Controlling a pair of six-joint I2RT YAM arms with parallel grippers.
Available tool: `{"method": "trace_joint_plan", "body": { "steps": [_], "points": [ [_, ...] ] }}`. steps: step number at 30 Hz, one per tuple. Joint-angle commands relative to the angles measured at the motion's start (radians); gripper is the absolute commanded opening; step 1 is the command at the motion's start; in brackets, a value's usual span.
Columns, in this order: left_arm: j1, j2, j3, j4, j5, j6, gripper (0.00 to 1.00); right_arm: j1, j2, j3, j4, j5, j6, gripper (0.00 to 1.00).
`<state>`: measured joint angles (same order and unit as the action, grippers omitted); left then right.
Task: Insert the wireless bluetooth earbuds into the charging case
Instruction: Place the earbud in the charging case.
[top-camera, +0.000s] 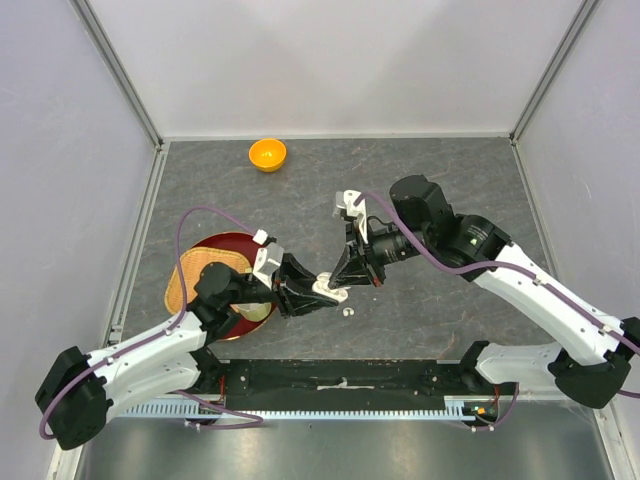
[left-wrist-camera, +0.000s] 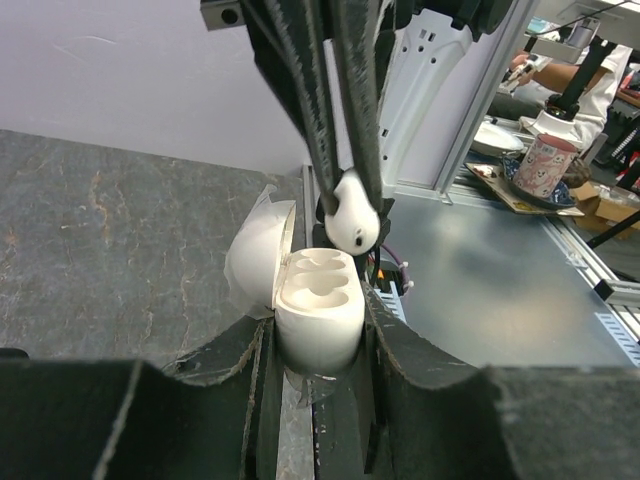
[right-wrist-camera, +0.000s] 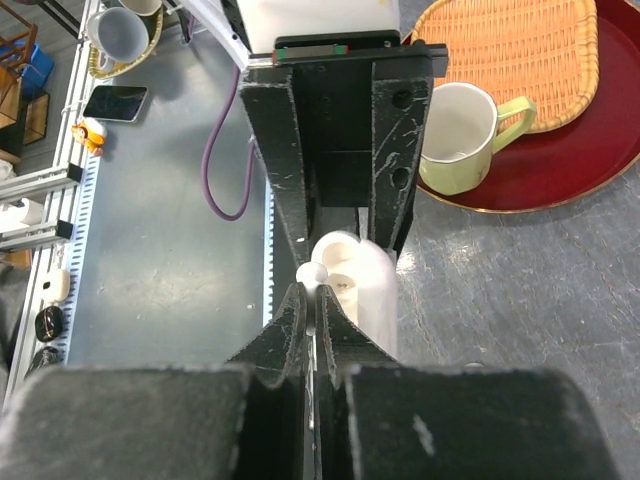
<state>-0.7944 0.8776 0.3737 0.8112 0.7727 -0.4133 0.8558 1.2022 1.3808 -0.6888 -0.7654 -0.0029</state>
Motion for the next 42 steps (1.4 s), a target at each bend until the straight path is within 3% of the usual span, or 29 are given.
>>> {"method": "trace_joint_plan", "body": {
  "steps": [1,14,22,31,42],
  "points": [
    [-0.011,0.001,0.045,0.054,0.028,-0.027,0.02,0.008,0.023,-0.009,0.067,0.003,0.0,0.06],
    [-0.016,-0.003,0.037,0.082,0.007,-0.035,0.02,0.025,0.053,-0.02,0.069,0.018,-0.008,0.06],
    [-0.019,-0.028,0.034,0.103,-0.059,0.005,0.02,0.04,0.069,-0.02,-0.003,0.127,-0.022,0.1],
    [-0.017,-0.04,0.021,0.108,-0.093,0.008,0.02,0.049,0.054,0.0,0.009,0.181,0.001,0.43],
    [-0.017,-0.088,-0.016,0.026,-0.162,0.036,0.02,0.049,-0.067,-0.032,0.207,0.371,0.118,0.5]
  ]
}}
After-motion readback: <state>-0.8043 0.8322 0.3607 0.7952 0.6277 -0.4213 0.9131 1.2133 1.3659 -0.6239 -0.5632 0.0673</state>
